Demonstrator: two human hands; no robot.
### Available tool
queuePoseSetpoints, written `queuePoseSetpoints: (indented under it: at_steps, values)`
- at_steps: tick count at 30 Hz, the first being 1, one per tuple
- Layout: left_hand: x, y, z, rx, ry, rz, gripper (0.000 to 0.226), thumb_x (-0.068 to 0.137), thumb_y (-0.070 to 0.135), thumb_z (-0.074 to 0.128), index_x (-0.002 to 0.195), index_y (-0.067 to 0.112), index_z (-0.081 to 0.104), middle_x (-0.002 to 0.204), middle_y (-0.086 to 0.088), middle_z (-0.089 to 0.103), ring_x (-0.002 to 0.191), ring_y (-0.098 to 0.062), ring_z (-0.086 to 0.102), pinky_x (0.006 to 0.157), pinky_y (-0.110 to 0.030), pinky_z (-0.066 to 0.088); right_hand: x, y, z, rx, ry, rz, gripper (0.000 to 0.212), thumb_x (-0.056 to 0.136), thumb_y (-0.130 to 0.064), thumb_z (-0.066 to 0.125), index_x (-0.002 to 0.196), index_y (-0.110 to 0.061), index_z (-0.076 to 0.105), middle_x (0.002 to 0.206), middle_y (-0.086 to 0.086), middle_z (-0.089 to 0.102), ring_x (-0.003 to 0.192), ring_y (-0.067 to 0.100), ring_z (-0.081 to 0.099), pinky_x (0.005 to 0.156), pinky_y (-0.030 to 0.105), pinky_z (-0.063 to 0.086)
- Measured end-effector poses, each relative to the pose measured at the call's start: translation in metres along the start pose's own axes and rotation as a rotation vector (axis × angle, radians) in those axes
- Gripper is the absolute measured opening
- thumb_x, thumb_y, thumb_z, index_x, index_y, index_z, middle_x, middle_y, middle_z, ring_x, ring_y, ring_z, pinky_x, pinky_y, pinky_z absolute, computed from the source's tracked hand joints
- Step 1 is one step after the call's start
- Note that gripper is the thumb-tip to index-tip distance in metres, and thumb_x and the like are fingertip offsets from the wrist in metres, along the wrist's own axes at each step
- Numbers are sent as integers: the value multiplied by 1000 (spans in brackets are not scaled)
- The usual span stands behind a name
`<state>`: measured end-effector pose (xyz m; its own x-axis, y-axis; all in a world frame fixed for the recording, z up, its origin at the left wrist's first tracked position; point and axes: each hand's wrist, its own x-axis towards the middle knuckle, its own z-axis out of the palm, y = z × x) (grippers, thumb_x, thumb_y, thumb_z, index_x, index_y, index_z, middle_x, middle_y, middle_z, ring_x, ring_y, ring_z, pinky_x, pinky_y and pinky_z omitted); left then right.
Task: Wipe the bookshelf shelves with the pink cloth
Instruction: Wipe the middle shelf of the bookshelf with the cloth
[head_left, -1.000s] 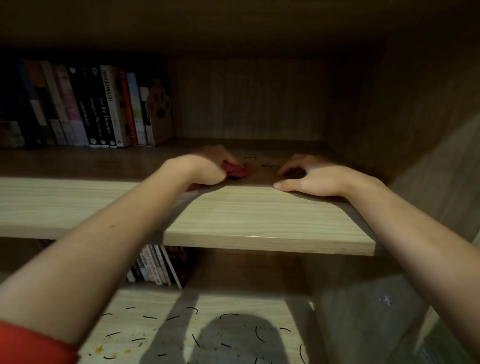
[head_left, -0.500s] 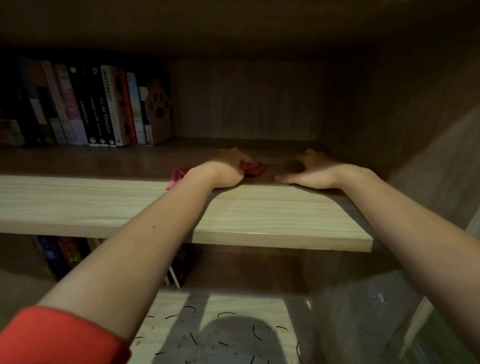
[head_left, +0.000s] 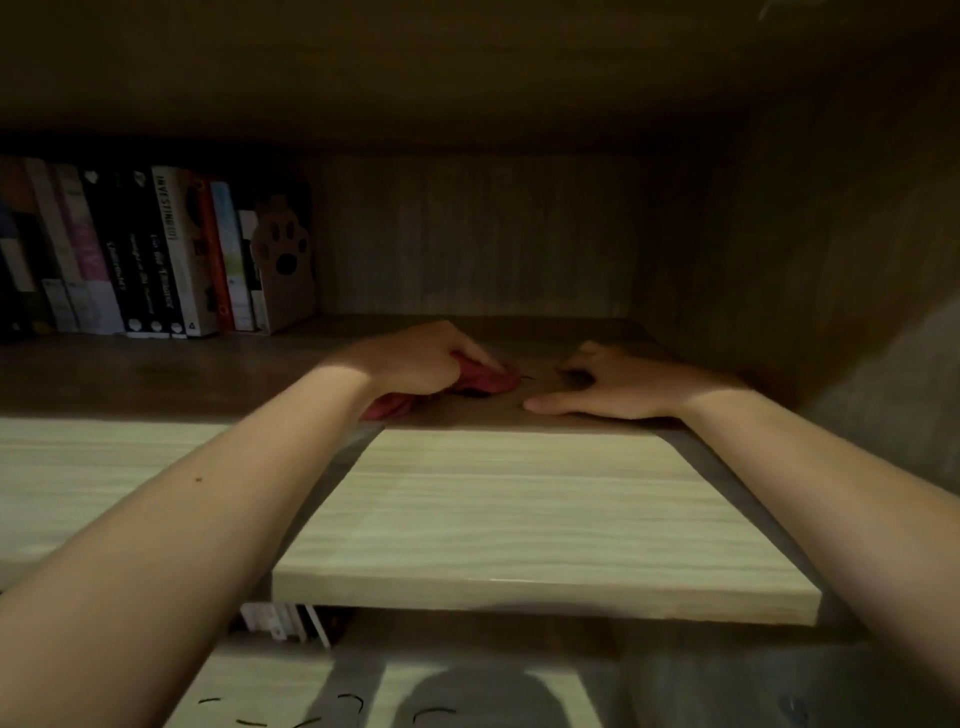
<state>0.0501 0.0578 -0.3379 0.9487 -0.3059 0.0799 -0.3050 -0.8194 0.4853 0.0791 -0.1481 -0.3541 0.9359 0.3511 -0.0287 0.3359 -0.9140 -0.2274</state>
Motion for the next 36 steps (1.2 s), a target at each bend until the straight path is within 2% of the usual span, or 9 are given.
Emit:
queuePoseSetpoints:
  at_steps: [3,6,10,12,17,22,27,32,36]
  values:
    - [4,-4,-6,-7,-34,-7,62,80,-6,44,90,50,69,111,20,65,106,-3,58,95,-19,42,2,-1,-2,-8,1,-6,123,41,-89,37,145,-25,32,151,-3,24,136,22,30,108,38,31]
    - [16,1,-5,124,20,-20,58,84,-2,42,102,48,65,108,14,63,92,-6,58,80,-19,43,3,-1,-1,-6,4,-12,121,41,-89,38,143,-24,35,149,-3,28,134,21,33,107,37,33]
    - [13,7,-9,144,-86,23,52,76,9,51,84,57,66,104,24,64,98,-4,60,91,-23,47,10,4,-2,-3,10,13,133,32,-98,42,143,-25,36,146,-4,34,130,20,38,101,35,36]
    - [11,4,-16,127,-152,-4,65,75,-5,51,77,58,66,105,23,64,106,-8,58,101,-29,44,13,6,-4,2,0,24,138,26,-98,40,143,-24,35,145,-5,36,128,19,40,98,33,37]
    - [21,-3,-8,196,56,7,43,90,3,48,104,37,70,107,15,65,94,-7,59,86,-24,47,9,4,-6,14,13,6,126,34,-93,42,139,-24,41,141,-7,41,124,17,43,97,31,37]
    - [17,2,-8,112,-39,25,67,77,-8,45,78,55,67,101,19,67,93,-4,62,88,-22,49,4,-1,-6,9,21,7,110,47,-87,44,138,-24,44,141,-8,42,125,15,43,90,26,32]
    - [21,0,-2,140,81,15,50,88,0,44,104,41,68,106,12,64,82,1,53,72,-13,39,1,-4,-6,48,13,4,101,54,-82,46,137,-25,45,140,-9,42,125,14,43,91,26,31]
    - [18,3,-6,70,-30,35,66,77,-8,43,72,52,70,87,23,67,79,6,60,73,-12,47,-1,-6,-7,14,8,-12,113,42,-86,41,137,-25,45,141,-8,42,125,15,43,98,28,35]
    - [22,6,2,57,87,24,43,88,5,48,97,42,68,100,10,64,78,2,53,77,-20,41,-4,-8,-7,53,16,-12,97,56,-80,46,135,-25,48,140,-9,43,124,14,44,91,25,32]
